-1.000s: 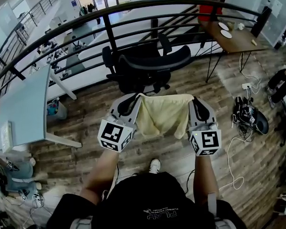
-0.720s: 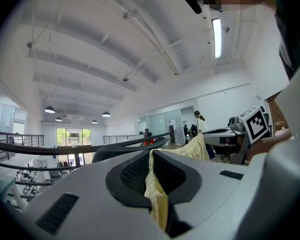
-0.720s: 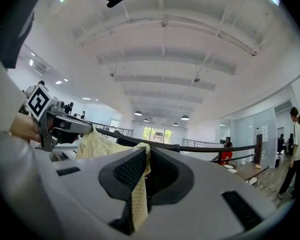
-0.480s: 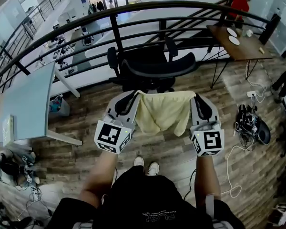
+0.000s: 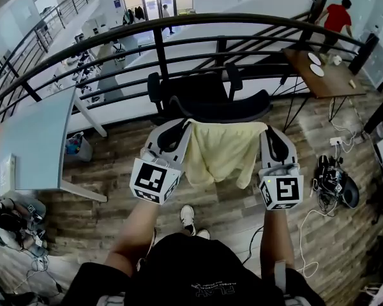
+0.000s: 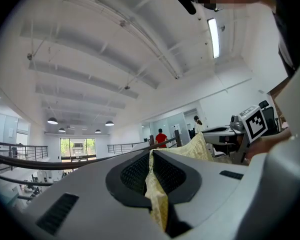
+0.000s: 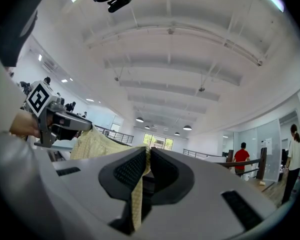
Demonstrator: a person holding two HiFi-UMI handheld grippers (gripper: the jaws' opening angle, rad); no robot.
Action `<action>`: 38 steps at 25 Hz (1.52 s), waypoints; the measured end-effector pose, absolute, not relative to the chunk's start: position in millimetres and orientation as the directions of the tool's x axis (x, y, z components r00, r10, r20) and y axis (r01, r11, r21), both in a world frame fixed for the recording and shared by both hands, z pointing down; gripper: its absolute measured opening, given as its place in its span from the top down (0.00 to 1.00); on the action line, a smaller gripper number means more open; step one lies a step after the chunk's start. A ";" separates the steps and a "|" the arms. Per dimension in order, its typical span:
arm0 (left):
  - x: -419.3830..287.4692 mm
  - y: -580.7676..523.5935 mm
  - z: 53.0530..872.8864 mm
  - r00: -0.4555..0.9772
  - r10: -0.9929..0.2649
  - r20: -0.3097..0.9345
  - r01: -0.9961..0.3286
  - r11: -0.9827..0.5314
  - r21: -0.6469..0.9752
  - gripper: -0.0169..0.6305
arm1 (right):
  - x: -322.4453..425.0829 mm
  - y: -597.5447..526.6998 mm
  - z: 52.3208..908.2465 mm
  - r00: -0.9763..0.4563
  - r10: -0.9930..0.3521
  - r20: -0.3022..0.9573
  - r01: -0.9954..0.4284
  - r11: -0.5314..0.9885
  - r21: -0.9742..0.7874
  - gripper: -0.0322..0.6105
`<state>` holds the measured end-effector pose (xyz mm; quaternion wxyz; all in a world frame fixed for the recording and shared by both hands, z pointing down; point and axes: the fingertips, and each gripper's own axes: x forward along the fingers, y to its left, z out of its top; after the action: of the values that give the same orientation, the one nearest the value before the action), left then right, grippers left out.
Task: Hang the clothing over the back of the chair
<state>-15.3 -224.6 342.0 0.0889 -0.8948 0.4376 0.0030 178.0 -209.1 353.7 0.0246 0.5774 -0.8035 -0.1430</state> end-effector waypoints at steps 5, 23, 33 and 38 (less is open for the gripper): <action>-14.7 -250.5 332.9 0.618 -0.782 -0.085 -0.781 -0.599 -0.176 0.92 | 180.6 -234.1 344.9 -0.316 -0.941 -0.121 -0.923 0.276 0.268 0.89; -16.4 -337.2 305.0 0.683 -0.728 -0.065 -0.711 -0.640 -0.291 0.92 | 168.7 -321.3 308.3 -0.278 -0.956 -0.096 -0.900 0.224 0.374 0.89; -30.2 -374.1 286.9 0.717 -0.693 -0.072 -0.678 -0.670 -0.303 0.92 | 166.2 -355.4 285.9 -0.230 -0.971 -0.066 -0.878 0.178 0.444 0.89; -30.2 -391.8 284.7 0.712 -0.699 -0.067 -0.679 -0.662 -0.316 0.92 | 164.7 -381.0 283.8 -0.258 -0.966 -0.030 -0.848 0.212 0.485 0.89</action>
<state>-30.2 -391.8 284.7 0.1612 -0.9111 0.3780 -0.0299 164.7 -381.0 283.8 0.1414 0.5924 -0.7655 -0.2077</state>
